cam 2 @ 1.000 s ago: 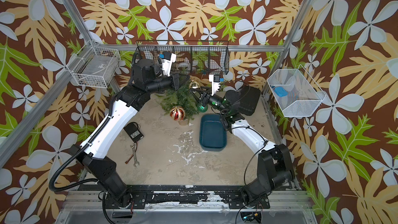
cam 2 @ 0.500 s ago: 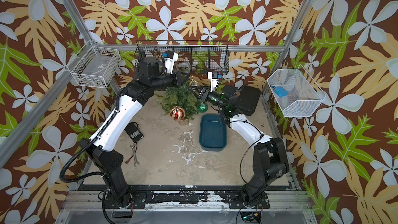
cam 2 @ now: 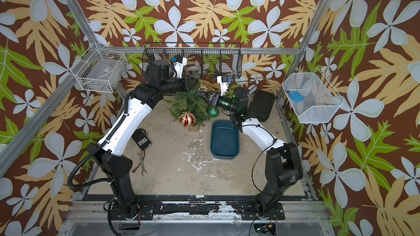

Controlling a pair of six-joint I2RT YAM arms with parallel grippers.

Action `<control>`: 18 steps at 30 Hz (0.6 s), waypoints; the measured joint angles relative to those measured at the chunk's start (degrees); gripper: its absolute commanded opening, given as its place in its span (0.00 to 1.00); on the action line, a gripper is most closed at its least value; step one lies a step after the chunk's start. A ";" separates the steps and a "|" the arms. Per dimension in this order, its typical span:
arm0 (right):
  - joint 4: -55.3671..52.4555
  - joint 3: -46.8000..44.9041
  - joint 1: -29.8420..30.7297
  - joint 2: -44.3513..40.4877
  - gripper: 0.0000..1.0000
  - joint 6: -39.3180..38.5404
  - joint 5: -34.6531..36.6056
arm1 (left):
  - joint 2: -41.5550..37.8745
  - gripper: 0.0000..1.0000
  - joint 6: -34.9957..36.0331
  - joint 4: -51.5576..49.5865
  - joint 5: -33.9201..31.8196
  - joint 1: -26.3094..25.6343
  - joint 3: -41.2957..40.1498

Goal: Decorate the small christmas tree with ornaments
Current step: Hang an ornament on the christmas tree.

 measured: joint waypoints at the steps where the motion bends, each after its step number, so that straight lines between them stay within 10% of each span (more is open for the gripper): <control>1: -0.02 0.00 -0.02 0.04 0.54 0.00 -0.13 | 0.07 0.00 0.00 -0.13 0.00 0.00 0.02; 18: 0.15 -1.07 -0.02 -0.37 0.54 1.53 -1.42 | 0.59 0.00 -0.37 -1.77 -0.17 0.33 0.35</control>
